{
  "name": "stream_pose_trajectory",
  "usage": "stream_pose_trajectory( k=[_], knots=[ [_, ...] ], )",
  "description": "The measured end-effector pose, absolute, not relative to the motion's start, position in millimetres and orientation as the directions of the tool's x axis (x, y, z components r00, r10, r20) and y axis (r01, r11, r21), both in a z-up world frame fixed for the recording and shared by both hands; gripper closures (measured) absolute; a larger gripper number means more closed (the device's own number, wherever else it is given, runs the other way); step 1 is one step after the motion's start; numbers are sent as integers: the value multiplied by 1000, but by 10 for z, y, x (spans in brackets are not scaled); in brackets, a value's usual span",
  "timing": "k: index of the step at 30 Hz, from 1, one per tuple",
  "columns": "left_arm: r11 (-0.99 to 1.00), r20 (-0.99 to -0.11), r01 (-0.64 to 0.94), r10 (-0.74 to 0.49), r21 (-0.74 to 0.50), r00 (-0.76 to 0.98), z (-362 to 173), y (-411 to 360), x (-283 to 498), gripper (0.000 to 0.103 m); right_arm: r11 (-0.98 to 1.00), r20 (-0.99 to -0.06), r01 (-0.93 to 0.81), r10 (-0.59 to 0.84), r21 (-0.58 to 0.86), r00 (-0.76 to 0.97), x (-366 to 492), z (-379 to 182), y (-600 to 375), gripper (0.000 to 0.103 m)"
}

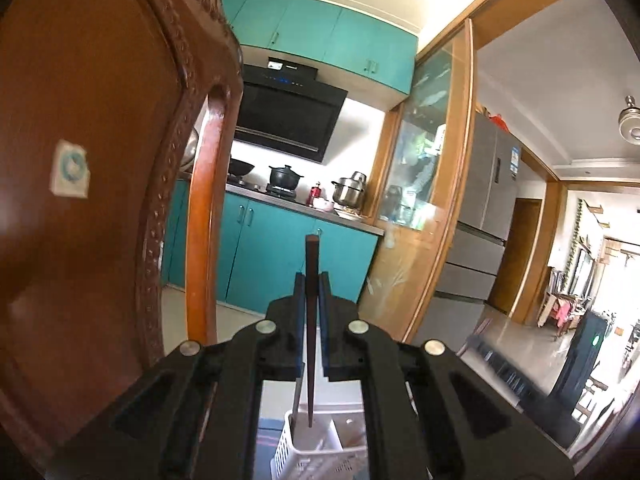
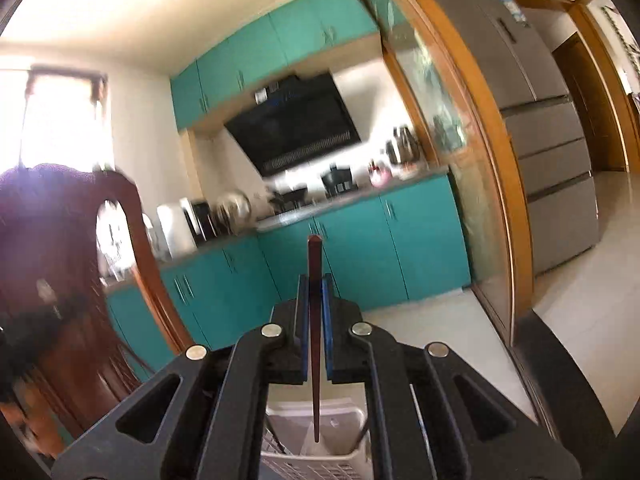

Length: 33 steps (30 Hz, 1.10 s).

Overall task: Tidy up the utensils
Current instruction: 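Carry both chopsticks upright into the white basket and open both tools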

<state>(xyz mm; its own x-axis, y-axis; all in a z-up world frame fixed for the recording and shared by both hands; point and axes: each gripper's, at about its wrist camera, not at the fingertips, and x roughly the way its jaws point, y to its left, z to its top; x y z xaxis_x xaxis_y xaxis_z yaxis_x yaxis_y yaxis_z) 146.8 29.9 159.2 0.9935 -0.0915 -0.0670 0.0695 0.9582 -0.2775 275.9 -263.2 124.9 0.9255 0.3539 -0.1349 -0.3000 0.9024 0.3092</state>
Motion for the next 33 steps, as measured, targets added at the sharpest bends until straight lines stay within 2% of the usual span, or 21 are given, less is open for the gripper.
stream_pose_trajectory(
  k=[2, 10, 14, 21, 23, 25, 27, 33],
  knots=[
    [959, -94, 55, -84, -276, 992, 1474, 256, 1628, 96, 911, -179, -298, 356, 285, 917, 2863, 1105, -2530, 96],
    [971, -264, 26, -90, -237, 960, 910, 28, 2149, 96, 922, -220, -317, 364, 222, 905, 2826, 863, -2332, 96],
    [980, -296, 15, -74, -198, 952, 768, -81, 2212, 96, 918, -226, -309, 365, 248, 903, 2777, 819, -2386, 96],
    [980, -310, 24, -86, -198, 947, 736, -113, 2180, 96, 920, -229, -298, 357, 257, 906, 2665, 824, -2430, 96],
    [979, -309, 27, -89, -200, 947, 715, -102, 2122, 96, 925, -218, -293, 346, 242, 912, 2613, 857, -2436, 89],
    [980, -307, 29, -91, -199, 947, 715, -102, 2085, 96, 929, -199, -292, 338, 229, 920, 2539, 904, -2450, 73],
    [981, -302, 33, -91, -193, 949, 724, -105, 2054, 95, 928, -178, -297, 338, 223, 924, 2455, 966, -2473, 65],
    [984, -277, 46, -93, -171, 956, 745, -138, 1912, 89, 925, -124, -324, 351, 198, 928, 2225, 1133, -2500, 55]
  ],
)
